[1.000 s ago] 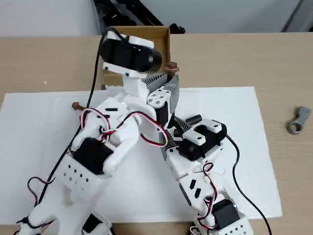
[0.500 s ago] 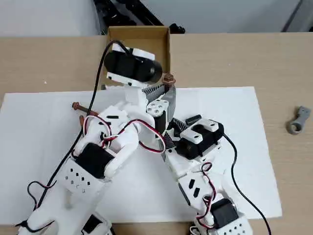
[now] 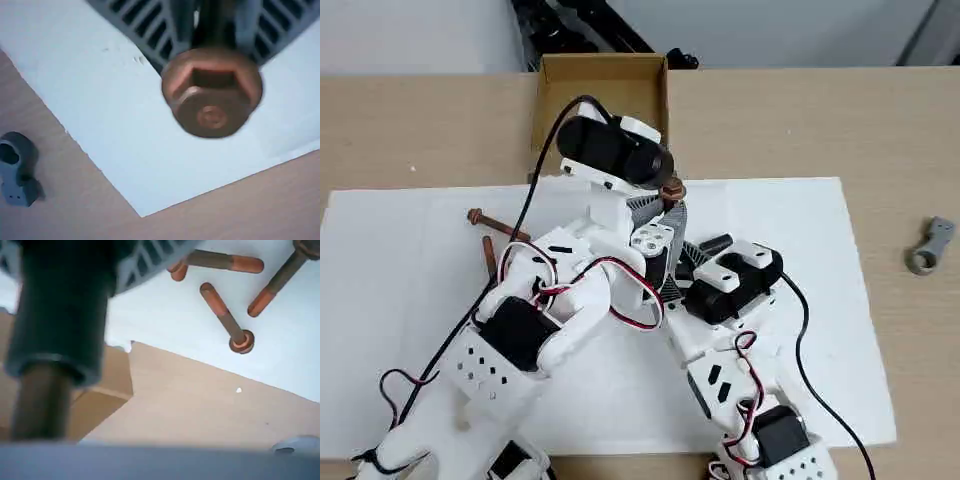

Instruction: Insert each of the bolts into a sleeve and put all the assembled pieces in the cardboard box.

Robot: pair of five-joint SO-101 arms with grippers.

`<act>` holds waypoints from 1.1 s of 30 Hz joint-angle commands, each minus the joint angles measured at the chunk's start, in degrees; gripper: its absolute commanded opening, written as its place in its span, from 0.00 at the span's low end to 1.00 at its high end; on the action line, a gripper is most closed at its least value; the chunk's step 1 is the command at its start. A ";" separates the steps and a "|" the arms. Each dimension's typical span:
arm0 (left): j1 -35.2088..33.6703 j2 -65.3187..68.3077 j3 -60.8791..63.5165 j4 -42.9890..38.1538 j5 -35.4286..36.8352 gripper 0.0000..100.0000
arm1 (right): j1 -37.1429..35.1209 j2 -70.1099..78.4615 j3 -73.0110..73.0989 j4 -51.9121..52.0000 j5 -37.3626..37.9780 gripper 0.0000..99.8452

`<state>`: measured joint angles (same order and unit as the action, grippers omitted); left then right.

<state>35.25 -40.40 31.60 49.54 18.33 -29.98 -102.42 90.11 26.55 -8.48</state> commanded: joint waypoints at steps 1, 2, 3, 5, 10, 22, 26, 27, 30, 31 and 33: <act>-0.88 -1.05 -3.47 2.99 -1.85 0.09 | -0.40 -0.40 -2.02 -0.13 -0.09 0.00; -1.58 -0.70 -4.09 4.31 -1.58 0.11 | -0.40 -0.31 -2.46 -0.13 -0.09 0.00; -2.11 -0.53 -4.88 5.71 -0.88 0.12 | -0.40 -0.31 -2.90 -0.13 0.00 0.00; -2.29 -0.53 -6.02 8.00 -0.09 0.13 | -0.40 -0.31 -3.52 -0.13 0.35 0.00; -2.29 -0.62 -10.15 13.10 0.26 0.16 | -0.40 -0.31 -3.69 -0.13 2.81 0.00; -15.91 -0.97 -26.68 22.95 -0.18 0.14 | 2.33 14.20 -18.73 -0.40 2.55 0.00; -25.58 -0.97 -27.12 23.03 -2.64 0.07 | 2.42 29.14 -32.09 -1.36 2.46 0.00; -27.08 -0.97 -27.03 23.12 -3.60 0.04 | 2.51 32.84 -34.90 -2.15 2.46 0.00; -29.89 -0.97 -27.03 24.53 -6.42 0.00 | 2.51 43.03 -41.76 -4.79 2.55 0.00; -30.33 -0.97 -27.03 25.49 -6.86 0.01 | 2.51 46.29 -43.43 -6.02 2.64 0.00; -31.30 -0.97 -27.03 27.52 -7.03 0.01 | 2.59 52.62 -46.51 -8.75 2.64 0.00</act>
<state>5.63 -40.31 6.90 74.95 12.35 -28.04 -58.02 51.08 22.07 -6.11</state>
